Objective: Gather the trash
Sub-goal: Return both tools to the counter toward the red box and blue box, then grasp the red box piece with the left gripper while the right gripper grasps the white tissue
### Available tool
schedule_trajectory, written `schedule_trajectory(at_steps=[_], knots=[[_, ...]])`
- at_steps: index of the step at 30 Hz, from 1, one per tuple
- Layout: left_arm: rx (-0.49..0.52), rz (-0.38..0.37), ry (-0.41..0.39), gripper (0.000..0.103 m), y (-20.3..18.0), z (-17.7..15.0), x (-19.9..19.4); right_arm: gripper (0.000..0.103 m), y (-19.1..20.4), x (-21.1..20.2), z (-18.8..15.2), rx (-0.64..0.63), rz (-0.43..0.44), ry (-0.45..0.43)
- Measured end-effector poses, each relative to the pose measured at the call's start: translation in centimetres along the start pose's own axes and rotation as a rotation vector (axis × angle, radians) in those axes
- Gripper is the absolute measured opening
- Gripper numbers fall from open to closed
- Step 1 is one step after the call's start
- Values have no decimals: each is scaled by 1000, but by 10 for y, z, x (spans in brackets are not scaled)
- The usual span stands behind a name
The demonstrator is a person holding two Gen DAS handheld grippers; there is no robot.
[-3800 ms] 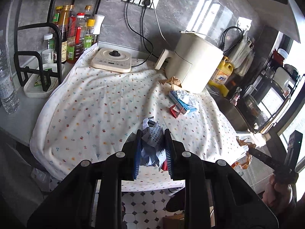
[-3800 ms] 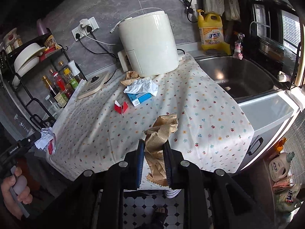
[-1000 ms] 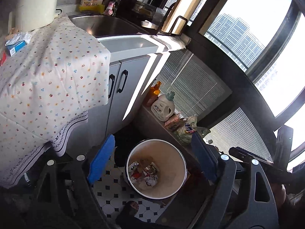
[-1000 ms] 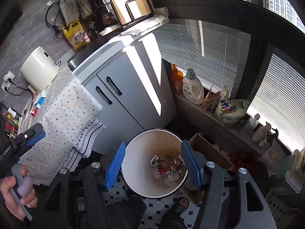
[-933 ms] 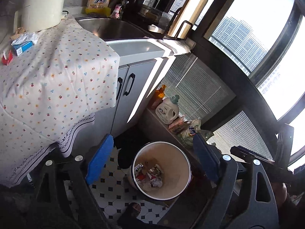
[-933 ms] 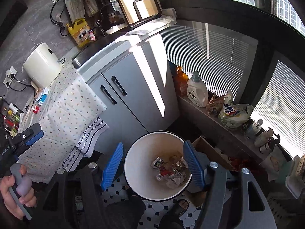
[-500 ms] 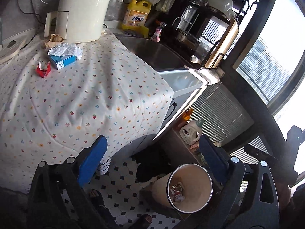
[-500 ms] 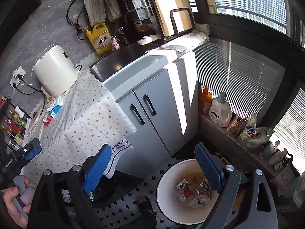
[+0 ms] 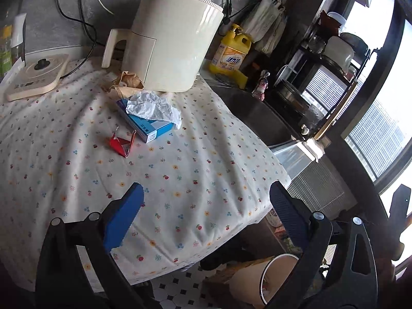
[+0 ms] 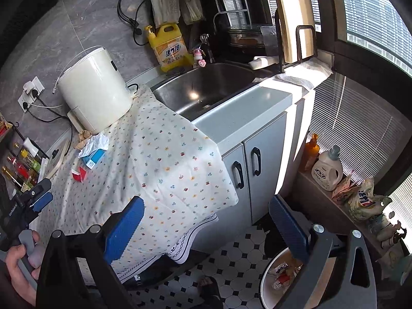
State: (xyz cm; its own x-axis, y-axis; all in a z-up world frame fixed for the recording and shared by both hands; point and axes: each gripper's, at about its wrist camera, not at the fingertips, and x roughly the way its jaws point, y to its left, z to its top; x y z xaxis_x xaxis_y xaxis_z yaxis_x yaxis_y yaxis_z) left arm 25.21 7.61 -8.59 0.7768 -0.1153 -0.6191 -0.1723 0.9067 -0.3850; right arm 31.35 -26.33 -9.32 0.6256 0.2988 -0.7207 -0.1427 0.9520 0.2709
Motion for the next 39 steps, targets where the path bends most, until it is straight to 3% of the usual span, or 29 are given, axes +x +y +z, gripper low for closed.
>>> schedule_trajectory(at_steps=[9, 15, 22, 26, 27, 29, 30, 39], knots=[[-33, -1, -49, 97, 64, 40, 9, 95, 74, 44, 19, -45, 30, -14], [-38, -8, -30, 85, 92, 61, 27, 95, 111, 66, 32, -63, 47, -20], [-22, -8, 59, 58, 107, 63, 65, 95, 136, 85, 43, -80, 47, -11], [6, 44, 134, 47, 112, 59, 92, 95, 145, 97, 48, -86, 45, 6], [8, 59, 156, 41, 113, 58, 98, 95, 148, 101, 49, -90, 48, 10], [9, 67, 179, 12, 117, 57, 104, 95, 155, 108, 52, -102, 55, 18], [13, 74, 176, 6, 119, 58, 103, 95, 155, 108, 52, -102, 55, 18], [-43, 117, 75, 4, 154, 69, 60, 91, 215, 151, 60, -216, 151, 76]])
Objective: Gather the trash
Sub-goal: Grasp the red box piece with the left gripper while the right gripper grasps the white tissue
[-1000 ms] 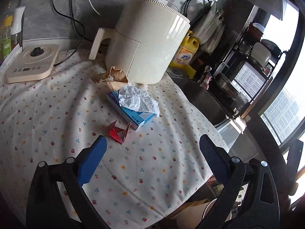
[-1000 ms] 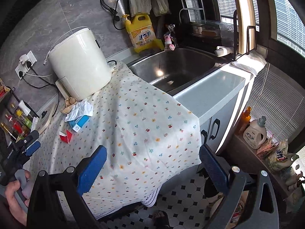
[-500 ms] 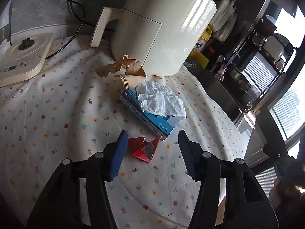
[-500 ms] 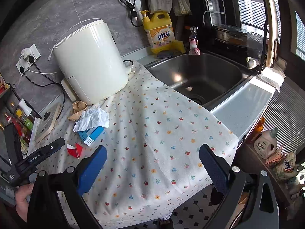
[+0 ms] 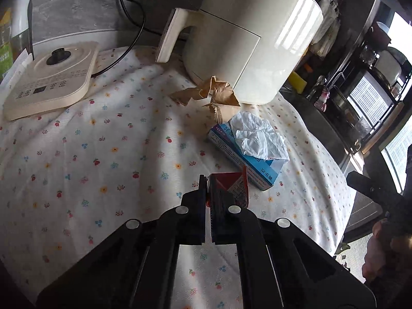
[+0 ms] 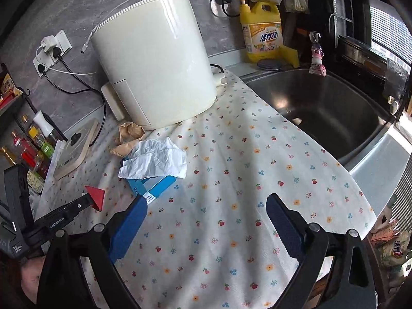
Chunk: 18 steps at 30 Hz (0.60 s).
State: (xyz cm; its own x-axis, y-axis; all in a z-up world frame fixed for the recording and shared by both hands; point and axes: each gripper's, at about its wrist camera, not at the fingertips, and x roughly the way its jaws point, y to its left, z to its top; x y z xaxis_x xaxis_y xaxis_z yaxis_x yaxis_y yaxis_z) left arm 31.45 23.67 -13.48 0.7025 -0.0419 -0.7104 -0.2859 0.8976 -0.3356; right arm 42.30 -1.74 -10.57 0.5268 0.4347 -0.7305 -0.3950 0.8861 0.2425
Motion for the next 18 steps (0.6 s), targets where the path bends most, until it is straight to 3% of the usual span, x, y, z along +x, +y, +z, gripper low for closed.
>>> schedule_trajectory(at_steps=[14, 17, 18], knots=[[-220, 206, -88, 4, 86, -31, -76, 84, 66, 93, 35, -126, 94, 86], [-249, 238, -110, 4, 95, -39, -91, 57, 67, 107, 35, -130, 52, 112], [-259, 246, -117, 4, 97, -41, -95, 41, 65, 112, 34, -118, 47, 132]])
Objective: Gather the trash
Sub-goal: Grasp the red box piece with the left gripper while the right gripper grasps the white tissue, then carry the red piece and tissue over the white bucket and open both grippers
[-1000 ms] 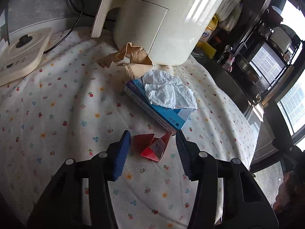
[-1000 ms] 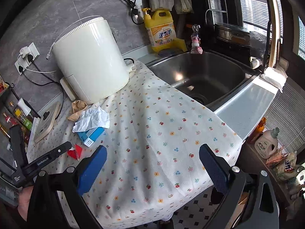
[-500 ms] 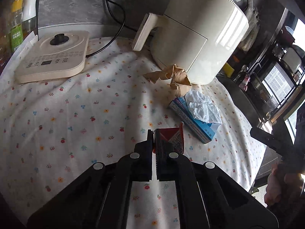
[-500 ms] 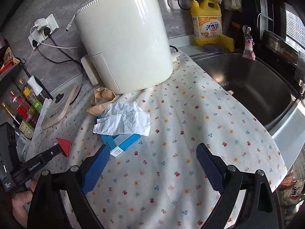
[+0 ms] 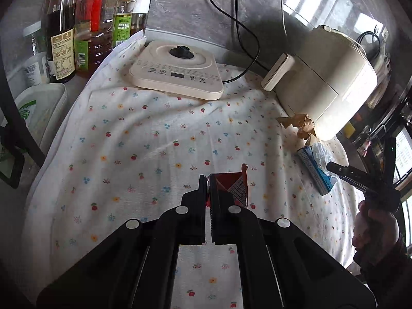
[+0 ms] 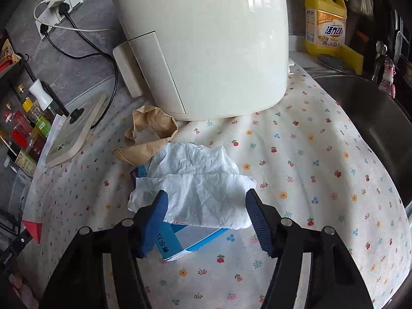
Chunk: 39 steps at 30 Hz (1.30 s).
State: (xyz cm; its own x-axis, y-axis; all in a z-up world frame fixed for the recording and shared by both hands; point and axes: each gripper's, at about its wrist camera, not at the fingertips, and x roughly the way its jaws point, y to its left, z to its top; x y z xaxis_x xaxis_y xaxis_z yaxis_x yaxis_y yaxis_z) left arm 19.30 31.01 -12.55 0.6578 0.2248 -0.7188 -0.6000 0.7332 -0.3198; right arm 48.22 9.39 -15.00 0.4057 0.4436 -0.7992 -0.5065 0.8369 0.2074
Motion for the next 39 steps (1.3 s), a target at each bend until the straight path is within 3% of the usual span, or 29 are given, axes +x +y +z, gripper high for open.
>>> schedule_trajectory(at_steps=[2, 4, 13, 18, 22, 29, 39], knots=[[-18, 10, -7, 4, 4, -3, -4, 23, -7, 0, 0, 40, 37, -5], [-21, 11, -12, 4, 4, -5, -7, 9, -6, -6, 1, 16, 2, -21], [28, -37, -27, 4, -35, -19, -13, 5, -31, -50, -25, 26, 30, -58], [87, -92, -12, 4, -79, -35, -15, 5, -60, -92, -58, 100, 118, -43], [159, -150, 15, 4, -127, -54, -17, 5, -89, -133, -90, 148, 136, -61], [302, -268, 76, 4, -219, -98, -22, 5, -161, -202, -150, 246, 60, -92], [448, -407, 154, 4, -320, -166, -39, 5, -253, -284, -235, 378, -66, -147]])
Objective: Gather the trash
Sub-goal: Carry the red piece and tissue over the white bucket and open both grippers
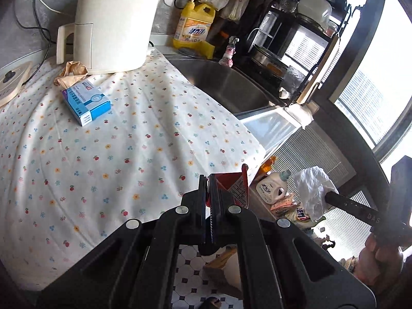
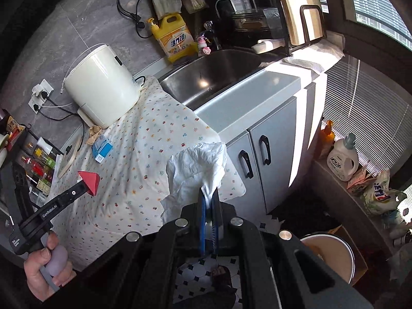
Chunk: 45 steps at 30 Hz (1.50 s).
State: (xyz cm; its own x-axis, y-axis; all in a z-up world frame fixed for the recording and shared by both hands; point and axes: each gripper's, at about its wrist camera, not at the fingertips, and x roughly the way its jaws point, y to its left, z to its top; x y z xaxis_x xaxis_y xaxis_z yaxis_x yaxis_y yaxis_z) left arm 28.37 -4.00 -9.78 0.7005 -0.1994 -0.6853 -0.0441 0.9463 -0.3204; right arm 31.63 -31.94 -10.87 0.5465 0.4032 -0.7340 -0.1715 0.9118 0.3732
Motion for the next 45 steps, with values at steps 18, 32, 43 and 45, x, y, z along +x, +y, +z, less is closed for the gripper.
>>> schedule_trajectory(at_steps=[18, 32, 43, 45], knots=[[127, -124, 131, 4, -138, -73, 40, 8, -145, -60, -87, 134, -170, 60], [131, -135, 213, 4, -171, -137, 50, 63, -190, -24, -153, 151, -221, 242], [186, -186, 299, 4, -203, -160, 71, 68, -226, -71, -159, 257, -283, 159], [202, -204, 314, 4, -214, -163, 77, 68, -233, -82, -161, 281, -300, 143]])
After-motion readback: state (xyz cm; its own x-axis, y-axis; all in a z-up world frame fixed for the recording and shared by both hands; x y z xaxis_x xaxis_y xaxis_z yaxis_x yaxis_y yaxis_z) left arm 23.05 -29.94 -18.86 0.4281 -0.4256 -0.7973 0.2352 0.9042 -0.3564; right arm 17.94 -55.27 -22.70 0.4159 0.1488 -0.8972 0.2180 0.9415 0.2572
